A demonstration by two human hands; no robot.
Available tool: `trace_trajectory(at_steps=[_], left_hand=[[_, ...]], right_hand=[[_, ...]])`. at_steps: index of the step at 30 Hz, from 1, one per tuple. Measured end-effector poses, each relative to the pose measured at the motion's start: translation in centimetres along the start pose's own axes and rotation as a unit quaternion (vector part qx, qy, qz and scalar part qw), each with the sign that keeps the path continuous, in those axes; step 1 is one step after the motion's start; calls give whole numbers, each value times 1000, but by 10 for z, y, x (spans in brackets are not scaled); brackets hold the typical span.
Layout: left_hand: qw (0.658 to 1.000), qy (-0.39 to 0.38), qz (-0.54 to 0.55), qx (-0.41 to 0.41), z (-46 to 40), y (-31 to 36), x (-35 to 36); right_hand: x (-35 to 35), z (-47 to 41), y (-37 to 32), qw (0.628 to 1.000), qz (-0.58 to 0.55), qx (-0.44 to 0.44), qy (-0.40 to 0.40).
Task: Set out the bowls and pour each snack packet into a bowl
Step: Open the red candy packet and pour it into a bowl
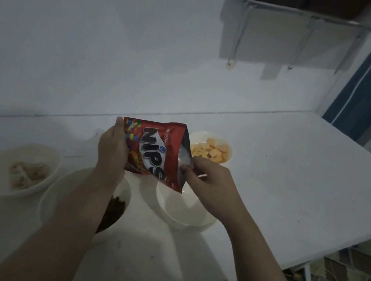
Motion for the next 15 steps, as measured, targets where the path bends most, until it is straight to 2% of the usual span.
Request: trace_trajectory(at_steps=[6,9,11,13,15], left_hand=[[1000,-29,-10,-1,-7,-17,-9],[1000,-23,-10,4,-12,-20,-8],[1000,-10,-13,14,-16,-18,-8],[1000,-6,-20,23,-20,-16,-7],[999,-9,-34,26,-24,-16,-3]], right_hand=[[13,17,9,989,121,50,74],[12,23,2,983,99,56,143],[8,24,-7,980,97,25,174],[11,22,-12,982,92,-10,165],[22,20,-5,988,92,-4,126]])
Point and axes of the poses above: each hand's wrist, its own z-axis away from the middle knuckle, its own x-axis out of the palm, y = z × x, the point moved 8 cm from there along -z, towards the middle knuckle, and after that the axes turned 15 degrees about -x, right-handed, at the moved point
